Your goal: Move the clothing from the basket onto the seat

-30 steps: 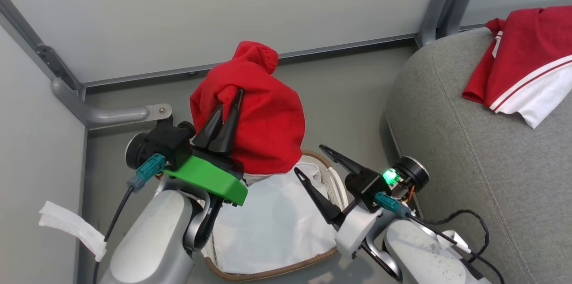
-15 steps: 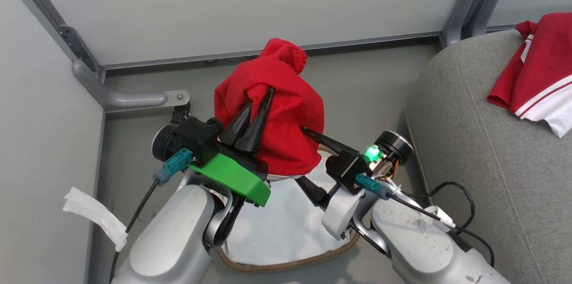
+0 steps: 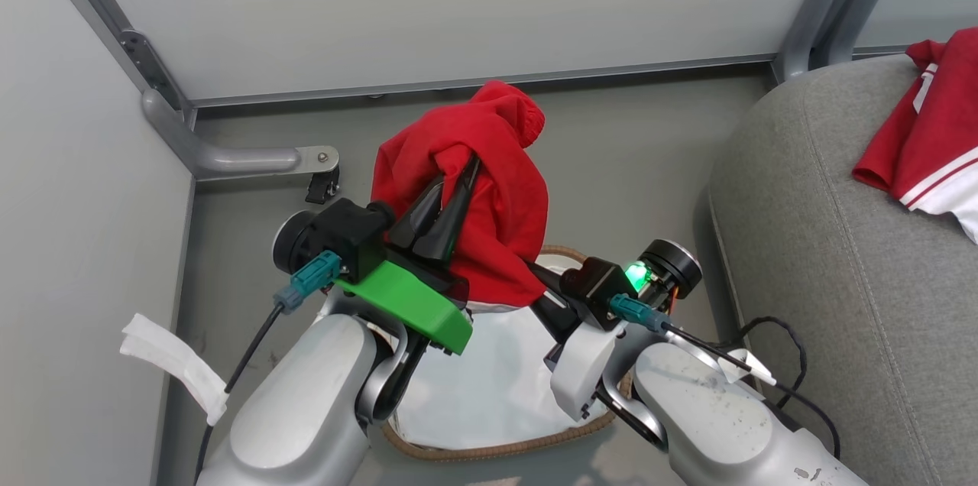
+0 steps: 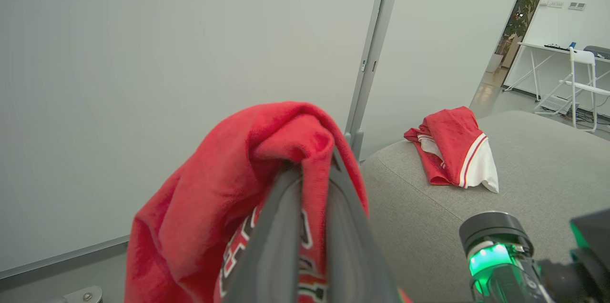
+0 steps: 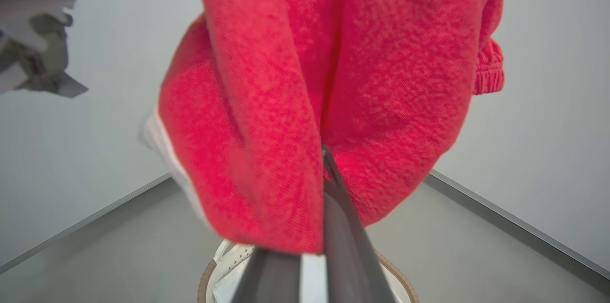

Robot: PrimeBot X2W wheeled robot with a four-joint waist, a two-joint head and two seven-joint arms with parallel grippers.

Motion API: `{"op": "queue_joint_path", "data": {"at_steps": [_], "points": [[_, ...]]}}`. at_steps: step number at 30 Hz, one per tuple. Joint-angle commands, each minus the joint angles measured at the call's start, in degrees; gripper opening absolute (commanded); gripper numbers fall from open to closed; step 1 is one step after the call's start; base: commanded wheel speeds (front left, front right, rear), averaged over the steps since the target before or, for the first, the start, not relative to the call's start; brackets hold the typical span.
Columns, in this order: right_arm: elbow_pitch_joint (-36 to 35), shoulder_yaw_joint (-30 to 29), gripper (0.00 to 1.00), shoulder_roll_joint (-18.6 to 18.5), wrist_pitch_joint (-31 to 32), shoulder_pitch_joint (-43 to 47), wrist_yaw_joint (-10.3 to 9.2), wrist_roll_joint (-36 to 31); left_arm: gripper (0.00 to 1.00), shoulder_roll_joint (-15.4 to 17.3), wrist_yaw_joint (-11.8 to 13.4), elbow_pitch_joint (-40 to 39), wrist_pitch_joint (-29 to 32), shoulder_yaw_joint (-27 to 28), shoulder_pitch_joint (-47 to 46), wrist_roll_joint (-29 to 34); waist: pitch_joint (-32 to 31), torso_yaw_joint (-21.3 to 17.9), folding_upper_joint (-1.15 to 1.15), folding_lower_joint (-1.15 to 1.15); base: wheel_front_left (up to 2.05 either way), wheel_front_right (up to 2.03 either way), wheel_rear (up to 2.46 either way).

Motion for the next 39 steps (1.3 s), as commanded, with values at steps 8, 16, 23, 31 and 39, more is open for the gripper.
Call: {"op": "queue_joint_path", "data": {"at_steps": [8,16,23,31,39], "points": [[-0.2,-0.7,0.0,-0.2,-0.1,-0.7,-0.08,1.2,0.0,0.2,-0.2,-0.1,-0.2,0.4,-0.6,0.5,0.2,-0.5,0.0,0.0,0.0,0.0,0.0],[-1.7,-2.1,0.0,-0.3,-0.1,1.0,-0.08,0.8,1.0,0.4,-0.2,1.5,-0.1,1.5,0.5,1.1,0.1,-1.8,0.0,0.0,0.0,0.0,0.0],[-4.3,-3.4,0.0,-0.2,-0.1,2.5,-0.08,1.4,1.0,1.5,-0.2,3.1,-0.1,3.3,2.2,2.5,-0.3,-6.6,0.0,0.0,0.0,0.0,0.0],[-7.3,-4.9,0.0,-0.2,-0.1,4.7,-0.08,2.5,1.0,2.8,-0.2,3.6,-0.1,5.5,3.7,3.0,0.3,-15.8,0.0,0.0,0.0,0.0,0.0],[-10.4,-7.0,0.0,-0.2,-0.1,7.9,-0.08,2.4,1.0,3.7,-0.2,3.4,-0.1,7.0,5.9,4.2,0.2,-26.0,0.0,0.0,0.0,0.0,0.0]]}}
